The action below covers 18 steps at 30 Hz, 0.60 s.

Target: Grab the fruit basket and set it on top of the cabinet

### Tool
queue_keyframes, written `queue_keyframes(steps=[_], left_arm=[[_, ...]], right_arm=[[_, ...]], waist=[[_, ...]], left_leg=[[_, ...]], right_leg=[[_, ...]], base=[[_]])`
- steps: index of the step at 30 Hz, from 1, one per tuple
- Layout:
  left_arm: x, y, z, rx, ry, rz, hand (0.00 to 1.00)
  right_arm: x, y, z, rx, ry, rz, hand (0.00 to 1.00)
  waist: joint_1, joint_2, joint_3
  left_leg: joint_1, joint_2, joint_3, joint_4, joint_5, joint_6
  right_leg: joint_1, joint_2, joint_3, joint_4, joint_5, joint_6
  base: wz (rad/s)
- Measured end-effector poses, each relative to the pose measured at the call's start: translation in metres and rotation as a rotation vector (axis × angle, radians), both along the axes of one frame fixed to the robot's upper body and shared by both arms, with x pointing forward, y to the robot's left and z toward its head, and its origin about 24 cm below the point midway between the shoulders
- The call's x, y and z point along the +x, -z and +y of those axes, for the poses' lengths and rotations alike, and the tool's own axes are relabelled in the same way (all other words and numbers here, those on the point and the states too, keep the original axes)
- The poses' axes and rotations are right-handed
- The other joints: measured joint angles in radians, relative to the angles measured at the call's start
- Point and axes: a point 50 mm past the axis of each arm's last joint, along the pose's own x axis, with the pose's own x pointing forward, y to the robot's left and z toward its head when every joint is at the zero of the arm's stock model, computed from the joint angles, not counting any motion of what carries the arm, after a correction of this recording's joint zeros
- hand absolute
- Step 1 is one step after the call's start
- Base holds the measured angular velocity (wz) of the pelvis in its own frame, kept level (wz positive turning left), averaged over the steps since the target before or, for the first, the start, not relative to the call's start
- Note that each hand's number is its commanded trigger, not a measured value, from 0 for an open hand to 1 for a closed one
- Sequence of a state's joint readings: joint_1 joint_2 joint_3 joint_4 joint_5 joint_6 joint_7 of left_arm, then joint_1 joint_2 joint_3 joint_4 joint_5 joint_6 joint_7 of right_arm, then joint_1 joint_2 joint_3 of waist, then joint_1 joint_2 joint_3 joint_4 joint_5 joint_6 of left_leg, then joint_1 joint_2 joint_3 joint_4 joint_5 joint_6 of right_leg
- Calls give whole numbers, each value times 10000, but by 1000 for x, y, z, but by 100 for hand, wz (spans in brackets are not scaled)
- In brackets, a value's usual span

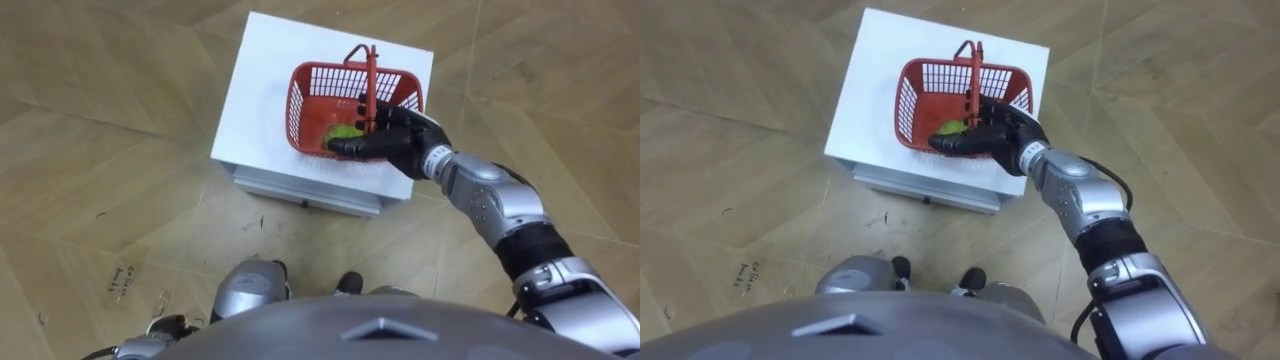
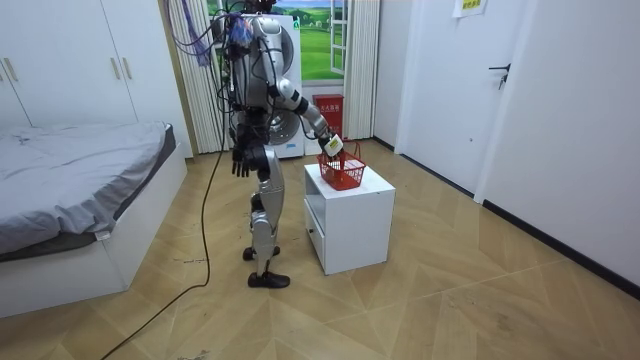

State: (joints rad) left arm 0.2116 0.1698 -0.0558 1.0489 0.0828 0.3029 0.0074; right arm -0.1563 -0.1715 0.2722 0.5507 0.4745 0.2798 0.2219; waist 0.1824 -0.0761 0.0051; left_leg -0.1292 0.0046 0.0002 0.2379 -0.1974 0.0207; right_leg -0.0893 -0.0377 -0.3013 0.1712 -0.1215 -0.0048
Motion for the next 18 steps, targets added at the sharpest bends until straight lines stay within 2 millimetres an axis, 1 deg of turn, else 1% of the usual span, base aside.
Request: queue_keyframes(steps=[4,9,11,14,17,18], left_arm=[[-1,0,0,-7,69,35,0],[-1,0,-1,-16,101,15,0],[-2,0,-1,12,96,29,0],[0,0,-1,120,323,-66,0],[-1,-1,-1,182,497,-119,0],[-1,-1,-1,199,469,-147,0]], right_arm=[[1,0,-1,-36,56,-74,0],[0,0,-5,-222,566,-122,0],[-1,1,-6,-196,854,-86,0],[-2,0,-11,-249,1370,-179,0],[4,-8,-18,-216,2068,-582,0],[5,-10,-22,-177,2354,-752,0]], waist=[[-152,26,-4],[-372,85,-29],[-420,101,-25],[-597,122,-19],[-834,166,-20],[-968,177,-42]], left_leg=[[-5,-3,-43,14,2,3],[49,0,-25,19,1,2],[127,1,-3,2,2,2],[145,1,1,-10,1,2],[177,-3,19,-13,1,2],[202,-2,19,-15,1,3]], right_leg=[[19,-4,-18,0,-1,1],[43,5,-8,-4,0,0],[86,6,-3,-3,0,0],[108,2,-6,-4,0,1],[156,-2,-3,-4,0,1],[180,4,3,-2,0,1]], base=[[2],[0],[-3],[0],[0],[0]])
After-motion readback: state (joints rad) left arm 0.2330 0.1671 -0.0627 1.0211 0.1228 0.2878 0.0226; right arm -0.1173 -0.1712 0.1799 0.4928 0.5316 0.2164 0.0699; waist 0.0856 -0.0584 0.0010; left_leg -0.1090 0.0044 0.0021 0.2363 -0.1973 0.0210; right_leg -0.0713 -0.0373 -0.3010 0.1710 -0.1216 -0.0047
